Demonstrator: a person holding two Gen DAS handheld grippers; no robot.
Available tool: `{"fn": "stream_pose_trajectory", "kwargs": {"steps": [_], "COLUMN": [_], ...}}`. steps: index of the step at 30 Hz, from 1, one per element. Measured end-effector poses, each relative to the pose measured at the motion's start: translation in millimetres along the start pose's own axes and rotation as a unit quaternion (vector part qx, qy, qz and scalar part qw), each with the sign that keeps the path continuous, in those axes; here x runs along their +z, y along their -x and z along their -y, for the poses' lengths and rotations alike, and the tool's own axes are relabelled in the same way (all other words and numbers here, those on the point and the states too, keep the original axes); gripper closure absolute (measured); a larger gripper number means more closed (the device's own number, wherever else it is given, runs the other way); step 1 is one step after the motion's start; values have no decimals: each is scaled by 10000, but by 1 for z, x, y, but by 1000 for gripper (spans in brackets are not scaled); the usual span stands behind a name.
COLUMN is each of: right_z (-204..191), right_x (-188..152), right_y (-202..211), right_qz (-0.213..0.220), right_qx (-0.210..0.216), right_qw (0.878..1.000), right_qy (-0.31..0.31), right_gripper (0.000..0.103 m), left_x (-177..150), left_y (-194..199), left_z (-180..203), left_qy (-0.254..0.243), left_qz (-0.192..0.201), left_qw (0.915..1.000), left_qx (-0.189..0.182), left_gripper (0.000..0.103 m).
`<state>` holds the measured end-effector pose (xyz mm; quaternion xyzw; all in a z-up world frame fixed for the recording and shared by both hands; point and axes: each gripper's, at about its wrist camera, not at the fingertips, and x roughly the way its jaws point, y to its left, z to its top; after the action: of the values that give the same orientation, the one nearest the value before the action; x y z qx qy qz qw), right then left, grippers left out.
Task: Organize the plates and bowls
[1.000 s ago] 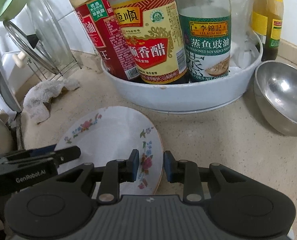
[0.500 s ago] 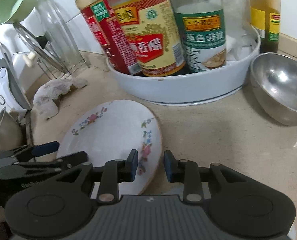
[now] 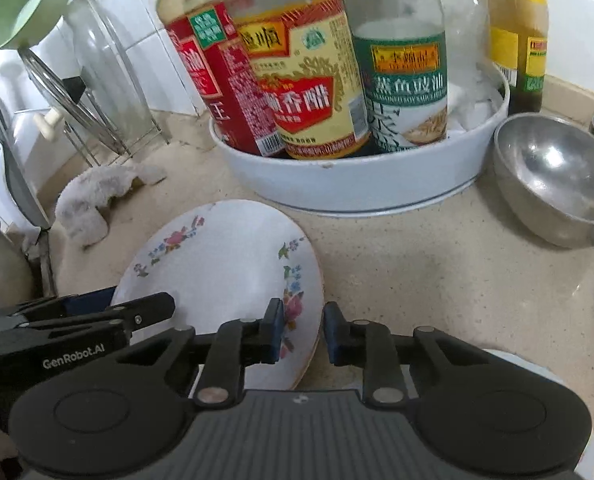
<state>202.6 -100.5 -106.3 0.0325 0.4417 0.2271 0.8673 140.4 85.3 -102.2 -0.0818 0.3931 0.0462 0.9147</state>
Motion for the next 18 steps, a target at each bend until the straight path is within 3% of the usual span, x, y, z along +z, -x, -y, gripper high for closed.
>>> {"fn": "stream_pose_trajectory", "kwargs": {"steps": [18], "right_z": [15], "right_x": [0], "right_y": [69], "right_qz": [580], "right_qx": [-40], "right_qw": [9971], "right_qy": [-499], "right_gripper": [81], "left_x": [13], "left_y": [35], "left_z": [38], "left_qy": [-390], "left_qz": [395], "left_qw": [9975], "left_qx": [-434], "left_gripper": [37]}}
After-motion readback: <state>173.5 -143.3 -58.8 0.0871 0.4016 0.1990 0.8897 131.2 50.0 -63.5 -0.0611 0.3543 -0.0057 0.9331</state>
